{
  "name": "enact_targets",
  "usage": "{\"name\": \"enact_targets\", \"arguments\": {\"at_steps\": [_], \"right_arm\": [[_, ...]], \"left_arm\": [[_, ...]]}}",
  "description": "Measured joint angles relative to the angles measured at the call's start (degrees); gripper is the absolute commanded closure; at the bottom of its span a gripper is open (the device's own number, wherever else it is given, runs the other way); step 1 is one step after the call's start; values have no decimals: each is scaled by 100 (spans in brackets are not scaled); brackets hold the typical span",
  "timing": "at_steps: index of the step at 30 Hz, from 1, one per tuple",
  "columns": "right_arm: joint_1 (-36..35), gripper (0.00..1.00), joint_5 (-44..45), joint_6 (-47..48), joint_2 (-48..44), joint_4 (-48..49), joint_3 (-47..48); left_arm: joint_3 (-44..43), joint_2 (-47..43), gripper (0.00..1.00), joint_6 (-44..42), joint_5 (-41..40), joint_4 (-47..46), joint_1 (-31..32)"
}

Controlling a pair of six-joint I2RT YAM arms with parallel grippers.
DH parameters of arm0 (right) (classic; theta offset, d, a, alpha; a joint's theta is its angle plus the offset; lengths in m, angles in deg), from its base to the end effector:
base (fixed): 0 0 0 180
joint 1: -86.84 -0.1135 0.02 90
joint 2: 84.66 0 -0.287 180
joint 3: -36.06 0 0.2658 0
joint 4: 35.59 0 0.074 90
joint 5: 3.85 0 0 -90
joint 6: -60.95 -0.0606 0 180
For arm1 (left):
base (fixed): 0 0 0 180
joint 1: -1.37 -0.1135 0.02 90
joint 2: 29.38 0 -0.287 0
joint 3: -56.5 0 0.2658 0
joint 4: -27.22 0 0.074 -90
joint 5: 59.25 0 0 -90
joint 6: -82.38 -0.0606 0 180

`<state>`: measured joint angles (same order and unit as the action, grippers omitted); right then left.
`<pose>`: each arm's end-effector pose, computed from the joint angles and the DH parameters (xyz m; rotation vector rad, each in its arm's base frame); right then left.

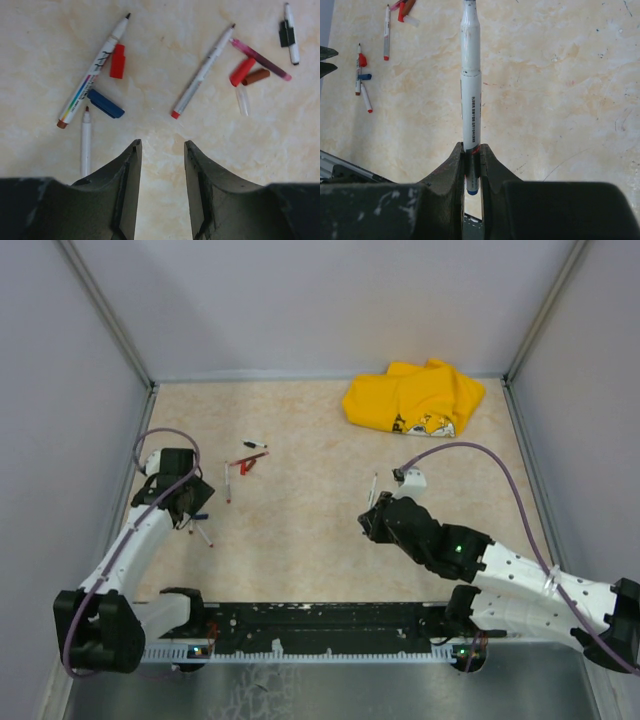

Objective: Insert the pens into the pen caps
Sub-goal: Pick up the pen cap from the center of the board.

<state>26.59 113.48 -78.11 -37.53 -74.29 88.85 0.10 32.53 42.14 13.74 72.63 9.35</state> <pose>0.1216 0.1567 0.2804 0.0717 2.1410 0.6411 0.2328 -0.0147 0.2387 -0.9773 2.2025 -0.0972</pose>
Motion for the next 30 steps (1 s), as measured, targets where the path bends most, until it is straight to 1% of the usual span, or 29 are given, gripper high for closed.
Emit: {"name": "enact_targets", "arguments": {"at_steps": [4, 7, 11, 15, 25, 30], "right_arm": [[0, 100, 0, 0, -4, -90, 0], [0, 100, 2, 0, -28, -103, 0], [0, 100, 2, -2, -70, -103, -2], [0, 100, 2, -2, -140, -87, -44], [0, 100, 2, -7, -170, -164, -118], [0, 100, 2, -7, -170, -164, -120]], "left_arm": [[66, 310, 55, 101, 192, -155, -562], [101, 597, 56, 195, 293, -190, -761], [118, 879, 56, 374, 323, -188, -837], [122, 927, 58, 560, 284, -192, -848], [173, 981, 58, 874, -57, -192, -901], [210, 1250, 60, 953, -101, -247, -953]]}}
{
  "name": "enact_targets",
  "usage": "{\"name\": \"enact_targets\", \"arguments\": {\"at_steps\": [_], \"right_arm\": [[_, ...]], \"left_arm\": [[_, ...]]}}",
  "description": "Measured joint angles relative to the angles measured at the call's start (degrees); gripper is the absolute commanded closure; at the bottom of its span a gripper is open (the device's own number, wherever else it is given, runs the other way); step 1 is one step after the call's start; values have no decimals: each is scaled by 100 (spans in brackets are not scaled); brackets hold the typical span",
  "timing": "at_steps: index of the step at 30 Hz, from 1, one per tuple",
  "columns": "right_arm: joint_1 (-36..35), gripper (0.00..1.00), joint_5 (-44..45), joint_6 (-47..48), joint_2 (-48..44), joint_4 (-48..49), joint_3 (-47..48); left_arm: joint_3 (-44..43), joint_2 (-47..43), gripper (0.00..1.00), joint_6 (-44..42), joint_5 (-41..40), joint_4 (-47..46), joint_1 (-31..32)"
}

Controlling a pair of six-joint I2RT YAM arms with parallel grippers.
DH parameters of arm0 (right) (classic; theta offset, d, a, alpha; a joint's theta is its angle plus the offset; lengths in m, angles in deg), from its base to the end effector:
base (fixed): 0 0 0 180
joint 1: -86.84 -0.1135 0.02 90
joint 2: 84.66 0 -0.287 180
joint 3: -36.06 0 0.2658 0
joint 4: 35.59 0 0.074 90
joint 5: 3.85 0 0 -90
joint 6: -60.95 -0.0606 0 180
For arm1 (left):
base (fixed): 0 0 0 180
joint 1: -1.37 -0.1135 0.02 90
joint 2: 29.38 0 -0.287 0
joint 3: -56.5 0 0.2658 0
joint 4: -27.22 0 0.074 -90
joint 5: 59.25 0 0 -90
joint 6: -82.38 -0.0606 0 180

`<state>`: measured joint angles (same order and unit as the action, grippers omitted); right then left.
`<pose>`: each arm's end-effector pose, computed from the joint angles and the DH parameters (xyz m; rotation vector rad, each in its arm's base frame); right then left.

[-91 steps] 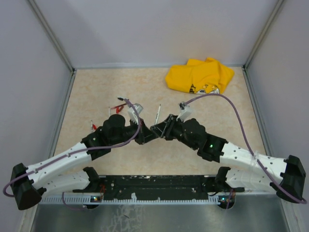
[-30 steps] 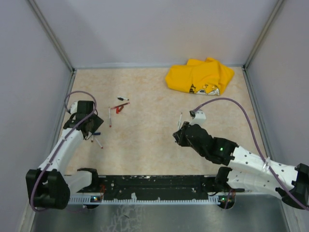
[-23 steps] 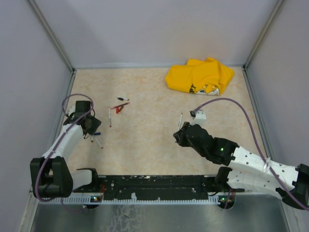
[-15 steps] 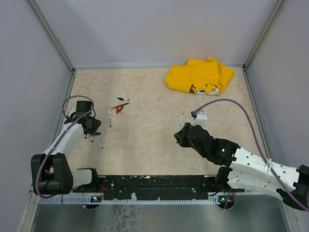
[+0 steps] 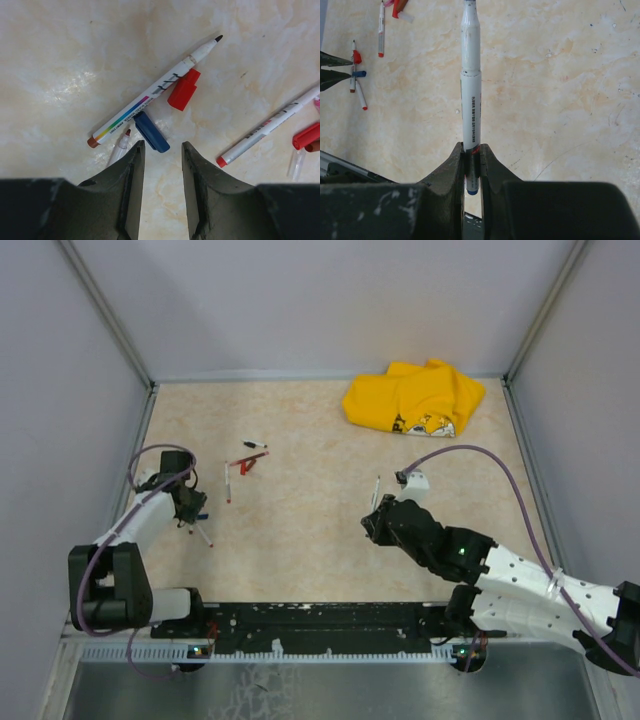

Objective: Insert the pens into the pen caps
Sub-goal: Pick up the pen cap from the center of the board.

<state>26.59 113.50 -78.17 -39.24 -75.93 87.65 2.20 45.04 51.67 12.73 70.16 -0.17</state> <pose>0.1177 0.1499 0.2747 0.0670 2.1556 0.6238 0.2515 0.0255 0.1812 -1.3916 2.1769 0.0599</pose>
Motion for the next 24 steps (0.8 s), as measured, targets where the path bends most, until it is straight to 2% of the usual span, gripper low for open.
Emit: {"name": "enact_targets", "arguments": {"at_steps": [20, 24], "right_arm": [[0, 100, -4, 57, 308, 118, -28], [0, 100, -2, 72, 334, 122, -28]], "left_arm": [[153, 468, 63, 125, -2, -341, -52], [168, 540, 67, 144, -17, -400, -61]]}}
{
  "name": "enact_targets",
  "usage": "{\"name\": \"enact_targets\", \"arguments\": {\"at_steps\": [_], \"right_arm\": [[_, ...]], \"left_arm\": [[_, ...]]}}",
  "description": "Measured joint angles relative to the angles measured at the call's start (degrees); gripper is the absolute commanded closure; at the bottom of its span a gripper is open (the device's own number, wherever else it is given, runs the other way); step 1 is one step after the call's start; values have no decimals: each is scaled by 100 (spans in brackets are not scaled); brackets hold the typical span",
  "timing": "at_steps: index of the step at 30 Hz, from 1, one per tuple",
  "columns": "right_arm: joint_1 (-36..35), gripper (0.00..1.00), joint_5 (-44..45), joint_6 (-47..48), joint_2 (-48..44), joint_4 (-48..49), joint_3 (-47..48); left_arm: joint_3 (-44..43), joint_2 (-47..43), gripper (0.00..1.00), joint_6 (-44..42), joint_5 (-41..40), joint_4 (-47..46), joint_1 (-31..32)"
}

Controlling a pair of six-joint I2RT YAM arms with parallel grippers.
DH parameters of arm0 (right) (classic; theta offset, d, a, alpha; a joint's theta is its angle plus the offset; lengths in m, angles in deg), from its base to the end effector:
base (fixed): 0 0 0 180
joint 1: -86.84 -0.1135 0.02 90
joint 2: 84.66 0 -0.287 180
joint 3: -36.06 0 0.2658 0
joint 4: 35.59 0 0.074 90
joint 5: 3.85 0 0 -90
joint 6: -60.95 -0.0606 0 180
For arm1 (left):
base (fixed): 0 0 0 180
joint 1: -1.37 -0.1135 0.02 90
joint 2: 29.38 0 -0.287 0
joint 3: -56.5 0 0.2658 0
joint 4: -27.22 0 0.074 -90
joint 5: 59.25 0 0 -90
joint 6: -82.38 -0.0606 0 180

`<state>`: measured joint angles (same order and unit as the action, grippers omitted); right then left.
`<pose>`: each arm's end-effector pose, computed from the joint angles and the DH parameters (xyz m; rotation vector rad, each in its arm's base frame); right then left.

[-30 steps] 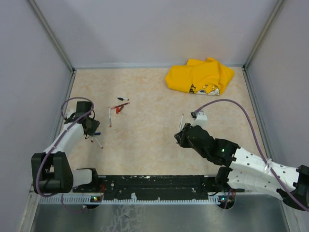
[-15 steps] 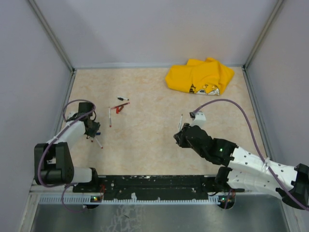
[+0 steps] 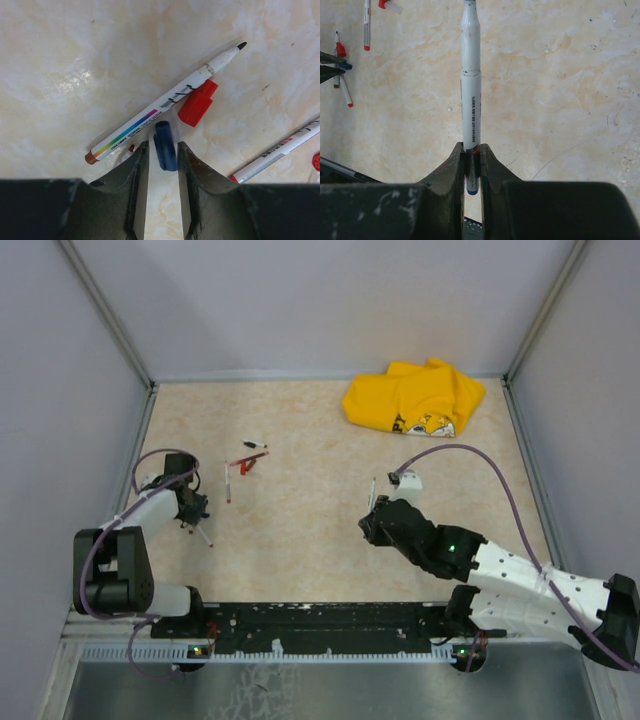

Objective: Insert the pens into the pen caps
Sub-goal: Pick up the pen cap from the center of the board, then place the pen cap at the center of the board.

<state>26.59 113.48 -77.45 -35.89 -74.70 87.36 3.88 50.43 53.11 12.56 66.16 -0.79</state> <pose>0.1229 0.1590 0.2649 0.0400 2.1854 0.5792 0.2580 0.0287 0.1542 -1.4453 2.1934 0.0951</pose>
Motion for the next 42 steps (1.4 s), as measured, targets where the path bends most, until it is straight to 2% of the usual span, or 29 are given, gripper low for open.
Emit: {"name": "enact_targets", "arguments": {"at_steps": [10, 14, 19, 24, 28, 34, 42], "right_arm": [[0, 100, 0, 33, 11, 7, 0], [0, 100, 0, 37, 11, 7, 0], [0, 100, 2, 37, 9, 2, 0], [0, 100, 9, 39, -4, -17, 0], [0, 100, 55, 39, -61, -61, 0], [0, 100, 186, 37, -216, -190, 0], [0, 100, 352, 15, -584, -494, 0]], "left_arm": [[-15, 68, 81, 76, -13, -63, -22], [-26, 68, 89, 46, 107, -63, -24], [11, 2, 99, -177, 535, -127, -31], [201, -275, 100, -691, 1156, -133, 127], [229, -621, 100, -1161, 1425, -72, 789], [201, -1029, 100, -1816, 1716, -258, 2514], [-337, -236, 98, -2776, 1626, -376, 4400]]}}
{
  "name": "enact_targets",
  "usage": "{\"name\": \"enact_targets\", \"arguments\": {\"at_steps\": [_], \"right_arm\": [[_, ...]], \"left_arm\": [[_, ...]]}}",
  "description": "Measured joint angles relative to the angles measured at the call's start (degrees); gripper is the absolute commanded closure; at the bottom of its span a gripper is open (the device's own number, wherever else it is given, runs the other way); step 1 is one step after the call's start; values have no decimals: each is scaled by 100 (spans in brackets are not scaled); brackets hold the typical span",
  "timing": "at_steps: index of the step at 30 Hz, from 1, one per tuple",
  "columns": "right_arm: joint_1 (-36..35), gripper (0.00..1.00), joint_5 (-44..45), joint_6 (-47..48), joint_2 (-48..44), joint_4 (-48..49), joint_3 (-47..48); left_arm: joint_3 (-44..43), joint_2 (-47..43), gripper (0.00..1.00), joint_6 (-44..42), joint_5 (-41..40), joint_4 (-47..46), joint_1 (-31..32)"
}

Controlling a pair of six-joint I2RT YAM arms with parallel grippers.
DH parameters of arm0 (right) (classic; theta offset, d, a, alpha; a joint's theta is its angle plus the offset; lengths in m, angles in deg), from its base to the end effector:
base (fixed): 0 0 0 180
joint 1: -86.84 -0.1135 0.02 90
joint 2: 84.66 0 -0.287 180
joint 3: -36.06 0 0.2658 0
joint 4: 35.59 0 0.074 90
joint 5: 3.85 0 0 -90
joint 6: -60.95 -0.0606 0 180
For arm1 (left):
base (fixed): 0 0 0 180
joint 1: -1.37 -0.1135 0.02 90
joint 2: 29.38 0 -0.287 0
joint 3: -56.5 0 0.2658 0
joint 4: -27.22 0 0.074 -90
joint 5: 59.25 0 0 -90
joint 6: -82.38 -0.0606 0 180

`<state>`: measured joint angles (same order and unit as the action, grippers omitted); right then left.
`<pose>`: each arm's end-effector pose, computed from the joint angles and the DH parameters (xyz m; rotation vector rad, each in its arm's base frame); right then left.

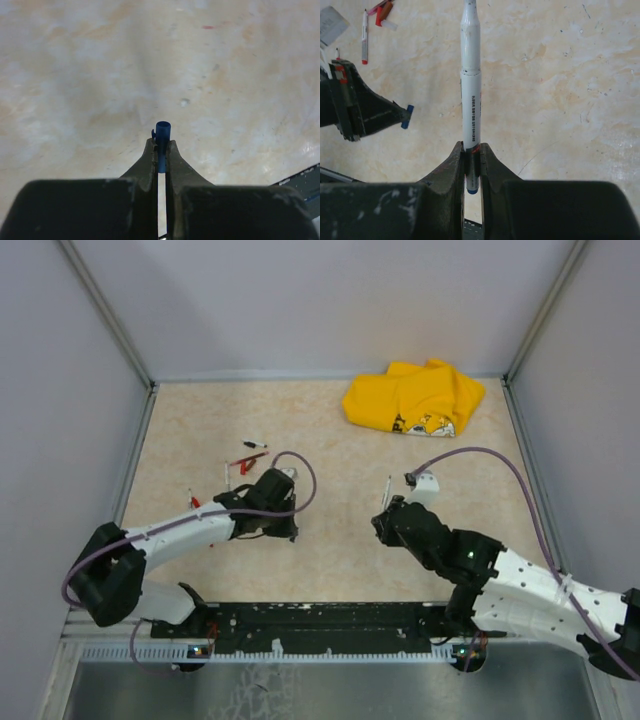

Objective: Insert the pens into the pen caps
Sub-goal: Place the pen cap at the center of the board.

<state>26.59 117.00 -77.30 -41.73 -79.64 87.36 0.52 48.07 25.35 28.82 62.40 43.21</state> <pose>0.1139 0.1367 0.2742 0.0769 2.1413 0.5413 0.2092 -0.1846 0.1839 0.1897 2.6177 -0.4424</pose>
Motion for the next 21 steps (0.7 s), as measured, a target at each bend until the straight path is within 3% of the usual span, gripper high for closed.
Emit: {"name": "enact_targets", "arguments": {"at_steps": [7, 16, 21], "right_arm": [[0, 100, 144, -166, -498, -208, -4], [0, 100, 267, -278, -1056, -396, -118], [0, 100, 280, -275, -1095, -442, -118]], "left_arm": [[-577, 634, 96, -866, 26, -205, 1147], [-1012, 1585, 93, -1628, -39, -157, 1707], [-1110, 1781, 83, -1764, -114, -153, 1880]]}}
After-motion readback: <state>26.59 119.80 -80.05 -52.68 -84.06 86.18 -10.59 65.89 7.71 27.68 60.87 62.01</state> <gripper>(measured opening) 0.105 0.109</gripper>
